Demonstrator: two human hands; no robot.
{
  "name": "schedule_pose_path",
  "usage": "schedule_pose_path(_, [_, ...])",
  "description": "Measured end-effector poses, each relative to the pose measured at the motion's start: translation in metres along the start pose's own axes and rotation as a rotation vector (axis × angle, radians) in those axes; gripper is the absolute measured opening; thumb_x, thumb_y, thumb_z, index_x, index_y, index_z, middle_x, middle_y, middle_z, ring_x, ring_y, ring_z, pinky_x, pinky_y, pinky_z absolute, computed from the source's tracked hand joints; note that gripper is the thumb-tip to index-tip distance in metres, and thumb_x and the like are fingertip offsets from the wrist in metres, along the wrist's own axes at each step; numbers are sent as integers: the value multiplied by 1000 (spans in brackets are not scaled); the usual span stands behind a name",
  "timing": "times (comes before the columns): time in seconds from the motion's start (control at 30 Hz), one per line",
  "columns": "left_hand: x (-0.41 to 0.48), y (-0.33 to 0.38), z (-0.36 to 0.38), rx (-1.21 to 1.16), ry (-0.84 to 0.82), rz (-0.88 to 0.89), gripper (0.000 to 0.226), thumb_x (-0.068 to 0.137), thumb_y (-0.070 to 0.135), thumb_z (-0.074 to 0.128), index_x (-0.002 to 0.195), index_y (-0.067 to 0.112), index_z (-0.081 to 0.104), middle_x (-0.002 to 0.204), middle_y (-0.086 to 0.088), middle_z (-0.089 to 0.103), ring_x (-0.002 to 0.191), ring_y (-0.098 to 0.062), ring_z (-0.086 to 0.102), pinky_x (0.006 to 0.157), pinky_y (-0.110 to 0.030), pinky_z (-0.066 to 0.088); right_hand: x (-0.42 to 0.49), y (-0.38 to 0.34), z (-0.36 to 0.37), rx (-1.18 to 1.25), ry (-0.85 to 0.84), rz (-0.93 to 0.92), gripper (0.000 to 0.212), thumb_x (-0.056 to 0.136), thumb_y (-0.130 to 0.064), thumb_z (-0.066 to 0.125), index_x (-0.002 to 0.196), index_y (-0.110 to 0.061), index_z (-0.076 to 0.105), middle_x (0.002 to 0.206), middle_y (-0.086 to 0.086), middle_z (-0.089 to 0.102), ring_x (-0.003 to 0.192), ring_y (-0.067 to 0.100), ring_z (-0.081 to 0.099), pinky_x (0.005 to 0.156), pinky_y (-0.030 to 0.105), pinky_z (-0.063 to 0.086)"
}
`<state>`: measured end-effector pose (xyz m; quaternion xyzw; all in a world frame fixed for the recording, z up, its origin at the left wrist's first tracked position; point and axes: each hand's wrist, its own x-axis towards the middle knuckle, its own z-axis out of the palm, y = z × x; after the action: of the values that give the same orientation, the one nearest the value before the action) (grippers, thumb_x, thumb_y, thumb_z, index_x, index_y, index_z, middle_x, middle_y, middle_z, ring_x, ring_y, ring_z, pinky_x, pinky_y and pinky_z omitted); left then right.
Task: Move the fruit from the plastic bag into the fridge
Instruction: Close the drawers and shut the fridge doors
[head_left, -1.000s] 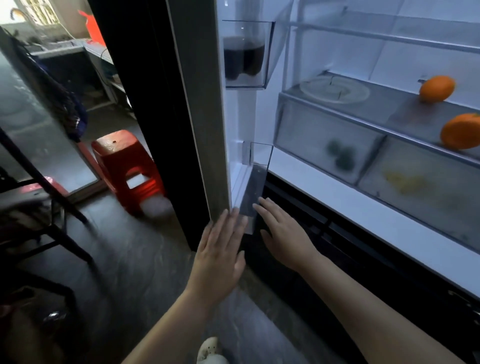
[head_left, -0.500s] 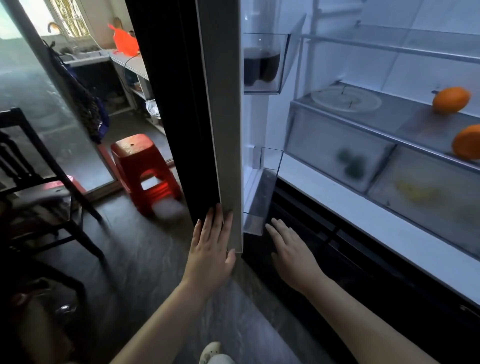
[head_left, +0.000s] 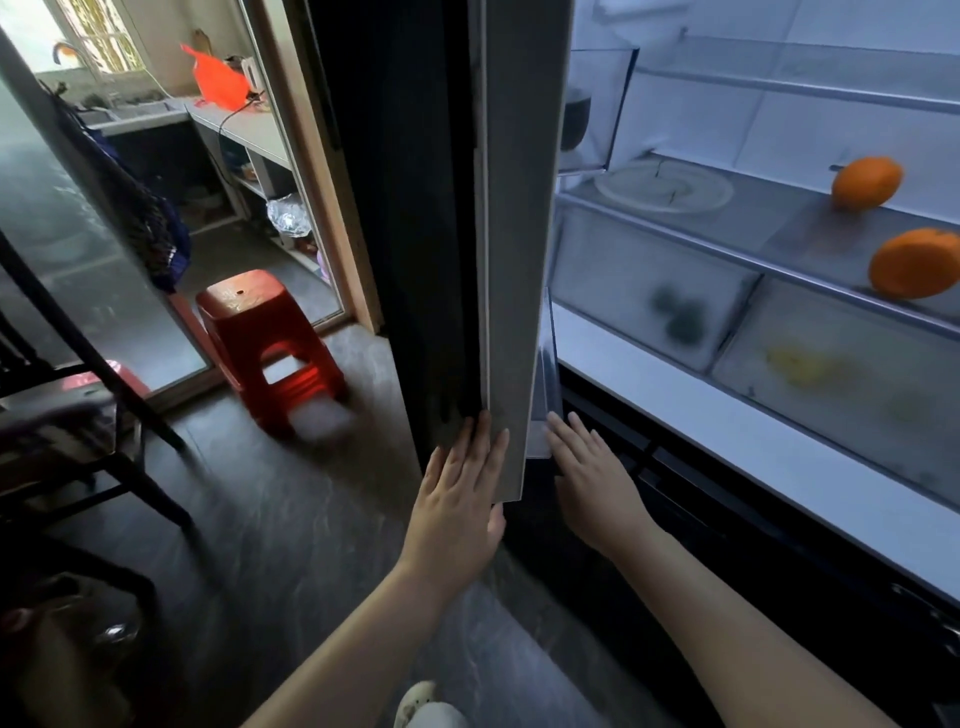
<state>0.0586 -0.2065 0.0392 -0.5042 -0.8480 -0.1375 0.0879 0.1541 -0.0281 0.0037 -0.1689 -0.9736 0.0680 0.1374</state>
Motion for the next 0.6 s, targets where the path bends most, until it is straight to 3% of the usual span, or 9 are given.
schedule_pose_path(0.17, [13,19,0,16,-29,107,91,75,32,66,150,16,17,158,-4,9,145,-18,9,117,-41,16,-5,18,-13,80,-29,111,66,89,-16,53,148,-14,24,158,3,11,146,22,5,118,43,17])
schedule_pose_path(0.3, [19,23,-8,-24,25,119,87,78,29,63,150,14,17,159,-7,6,146,-22,4,116,-41,10,-20,11,-40,241,217,144,71,85,-13,58,147,-10,25,157,7,17,146,19,12,115,42,26])
schedule_pose_path(0.43, [33,23,-14,-83,55,115,91,80,28,62,151,10,7,159,-7,-4,146,-23,0,116,-39,6,-27,-5,-62,146,414,46,73,85,-17,63,147,-7,26,156,12,18,145,27,12,115,48,24])
schedule_pose_path(0.6, [60,35,-21,-201,11,200,94,85,26,59,149,17,-11,157,1,-16,144,-9,-8,116,-24,-3,-7,0,-69,60,380,2,68,90,-17,59,148,-8,24,157,13,13,146,29,9,112,51,28])
